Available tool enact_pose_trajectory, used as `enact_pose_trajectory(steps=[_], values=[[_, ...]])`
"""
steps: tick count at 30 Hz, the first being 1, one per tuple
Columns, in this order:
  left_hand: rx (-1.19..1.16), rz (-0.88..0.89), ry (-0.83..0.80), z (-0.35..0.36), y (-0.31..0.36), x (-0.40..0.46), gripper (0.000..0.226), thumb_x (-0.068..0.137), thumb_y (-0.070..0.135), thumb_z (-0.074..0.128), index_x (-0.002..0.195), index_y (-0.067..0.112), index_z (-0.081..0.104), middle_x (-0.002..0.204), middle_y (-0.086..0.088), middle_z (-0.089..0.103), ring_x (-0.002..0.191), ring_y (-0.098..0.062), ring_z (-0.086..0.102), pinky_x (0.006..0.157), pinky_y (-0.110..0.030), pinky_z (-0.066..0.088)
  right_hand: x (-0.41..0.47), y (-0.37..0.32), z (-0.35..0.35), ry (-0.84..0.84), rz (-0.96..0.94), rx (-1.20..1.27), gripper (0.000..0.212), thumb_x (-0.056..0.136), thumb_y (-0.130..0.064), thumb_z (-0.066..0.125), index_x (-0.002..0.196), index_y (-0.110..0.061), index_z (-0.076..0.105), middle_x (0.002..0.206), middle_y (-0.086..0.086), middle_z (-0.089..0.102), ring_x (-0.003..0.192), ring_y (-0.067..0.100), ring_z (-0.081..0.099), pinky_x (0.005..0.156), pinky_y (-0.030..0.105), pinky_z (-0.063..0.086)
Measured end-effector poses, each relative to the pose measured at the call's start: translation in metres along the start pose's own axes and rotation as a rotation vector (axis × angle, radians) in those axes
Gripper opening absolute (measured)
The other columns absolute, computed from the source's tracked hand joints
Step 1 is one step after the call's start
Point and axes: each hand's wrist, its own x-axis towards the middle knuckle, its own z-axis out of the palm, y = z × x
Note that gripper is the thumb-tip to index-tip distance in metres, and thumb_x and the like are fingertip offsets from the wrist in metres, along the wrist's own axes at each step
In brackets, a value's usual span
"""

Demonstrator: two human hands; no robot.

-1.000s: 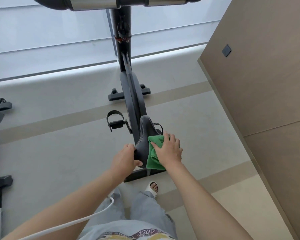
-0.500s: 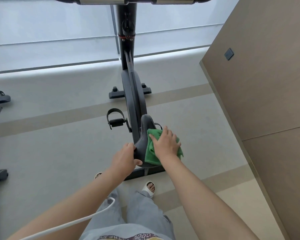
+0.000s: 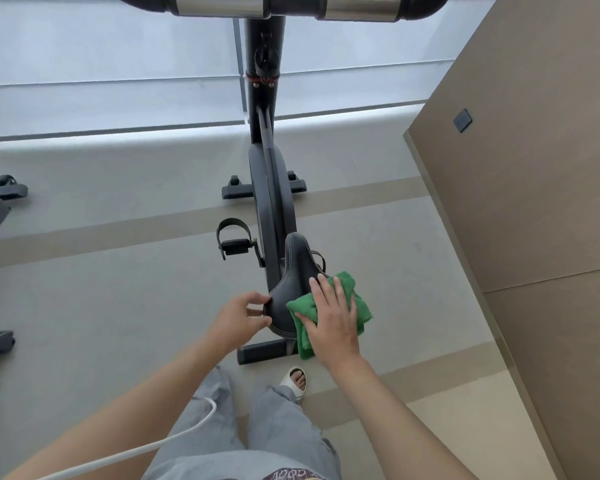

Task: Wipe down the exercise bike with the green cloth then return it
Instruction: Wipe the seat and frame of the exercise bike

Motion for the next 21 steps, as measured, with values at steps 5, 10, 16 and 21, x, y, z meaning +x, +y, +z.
enact_pose_trajectory(steps=[5, 10, 16, 21], values=[[-0.22, -0.077, -0.085, -0.017, -0.006, -0.004, 0.046, 0.092, -0.002, 0.067, 0.127, 0.028, 0.068, 0.123, 0.004, 0.073, 0.105, -0.02, 0.074, 0.078, -0.031, 0.062, -0.024, -0.027, 0.017, -0.031, -0.016, -0.147, 0.081, 0.1, -0.056, 0.052, 0.167, -0.019, 0.025, 0.174, 0.003, 0.024, 0.161, 0.035, 0.019, 0.122, 0.067, 0.028], [-0.201, -0.121, -0.054, -0.023, -0.021, -0.005, 0.048, 0.089, 0.002, 0.071, 0.132, 0.023, 0.065, 0.119, 0.005, 0.072, 0.099, -0.027, 0.074, 0.075, -0.029, 0.061, 0.011, -0.061, 0.018, -0.081, 0.116, -0.171, 0.09, 0.1, -0.062, 0.053, 0.168, -0.014, 0.019, 0.173, 0.013, 0.023, 0.158, 0.041, 0.025, 0.117, 0.073, 0.026], [-0.049, -0.063, -0.076, -0.04, -0.024, -0.002, 0.048, 0.089, 0.009, 0.067, 0.132, 0.03, 0.065, 0.12, 0.011, 0.07, 0.091, -0.014, 0.072, 0.081, -0.031, 0.06, 0.104, -0.094, 0.006, -0.219, 0.326, -0.122, 0.086, 0.107, -0.054, 0.044, 0.167, -0.018, -0.006, 0.175, 0.018, -0.002, 0.159, 0.045, 0.011, 0.12, 0.075, 0.018], [-0.054, -0.046, -0.061, -0.054, -0.023, -0.001, 0.043, 0.091, 0.01, 0.065, 0.128, 0.031, 0.065, 0.119, 0.013, 0.07, 0.094, -0.011, 0.071, 0.085, -0.031, 0.059, 0.105, -0.087, 0.002, -0.222, 0.272, -0.162, 0.091, 0.106, -0.052, 0.048, 0.167, -0.017, -0.01, 0.176, 0.016, -0.003, 0.159, 0.041, 0.013, 0.121, 0.069, 0.024]])
